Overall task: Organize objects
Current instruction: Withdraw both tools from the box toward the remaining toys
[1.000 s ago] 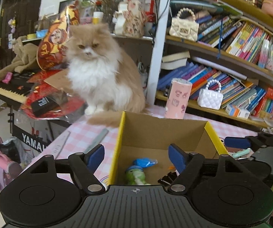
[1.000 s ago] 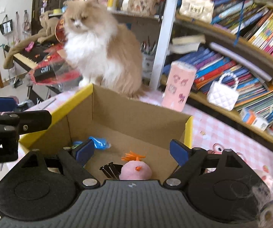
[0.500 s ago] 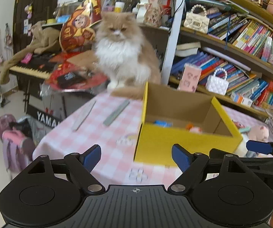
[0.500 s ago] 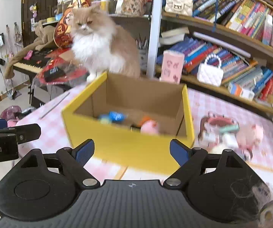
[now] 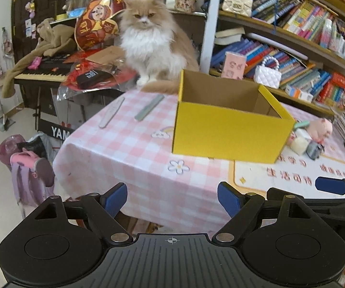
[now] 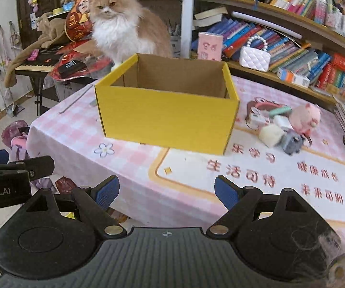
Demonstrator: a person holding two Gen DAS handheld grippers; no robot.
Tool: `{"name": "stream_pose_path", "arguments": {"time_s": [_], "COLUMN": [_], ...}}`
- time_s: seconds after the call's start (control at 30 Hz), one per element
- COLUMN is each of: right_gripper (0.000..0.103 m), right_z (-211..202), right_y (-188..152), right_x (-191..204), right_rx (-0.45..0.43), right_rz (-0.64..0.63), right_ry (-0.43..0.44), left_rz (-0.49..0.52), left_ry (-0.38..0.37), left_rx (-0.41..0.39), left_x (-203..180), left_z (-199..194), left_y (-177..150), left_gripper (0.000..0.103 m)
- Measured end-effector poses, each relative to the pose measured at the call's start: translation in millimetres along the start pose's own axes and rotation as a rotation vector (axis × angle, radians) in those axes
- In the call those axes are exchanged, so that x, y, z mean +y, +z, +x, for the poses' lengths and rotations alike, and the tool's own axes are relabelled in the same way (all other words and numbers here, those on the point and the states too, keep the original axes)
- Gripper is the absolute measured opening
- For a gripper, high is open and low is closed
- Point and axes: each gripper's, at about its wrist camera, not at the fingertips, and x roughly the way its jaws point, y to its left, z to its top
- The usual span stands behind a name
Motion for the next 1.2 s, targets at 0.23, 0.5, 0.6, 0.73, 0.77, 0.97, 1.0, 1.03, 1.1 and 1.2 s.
{"name": "stream_pose_path", "arguments": {"time_s": [0.23,0.5,0.6,0.73,0.77,0.97,1.0,1.03,1.1,1.2], "right_gripper": [0.086,0.087,0.087,0.087,0.087,0.088,0.088,0.088,0.088,0.088], "right_z": [-18,-33,-36,-40,-41,-42,-41,-40,-36,-31], "right_y": [-22,-41,-46,-51,-52,-58,-58,-58,-57,-51], "right_x": [-16,-49,-62,-78,-82,-116,-123,-130,-145,-166], "right_rx": [0.026,0.07,0.084,0.094,0.094,0.094,0.097,0.101,0.11,0.115], "right_rz": [0.074,0.182,0.224,0.251,0.253,0.278,0.287,0.295,0.304,0.301], "right_ry": [-0.073,-0.18,-0.222,-0.26,-0.27,-0.324,-0.33,-0.333,-0.334,-0.331], "left_rz": [0.04,0.105,0.146,0.193,0.2,0.247,0.256,0.262,0.264,0.256], "left_ry": [-0.062,-0.149,-0.184,-0.23,-0.24,-0.294,-0.299,-0.302,-0.305,-0.297], "left_rx": [0.043,0.07,0.08,0.094,0.098,0.131,0.136,0.14,0.145,0.142], "left_x": [-14,-41,-56,-80,-85,-125,-133,-140,-153,-171], "left_z": [-3,2,6,14,16,33,35,38,43,49], "left_y": [-11,-13,-12,-9,-9,-6,-6,-5,-2,1], "left_gripper": [0.088,0.088,0.089,0.089,0.089,0.089,0.089,0.089,0.089,0.089]}}
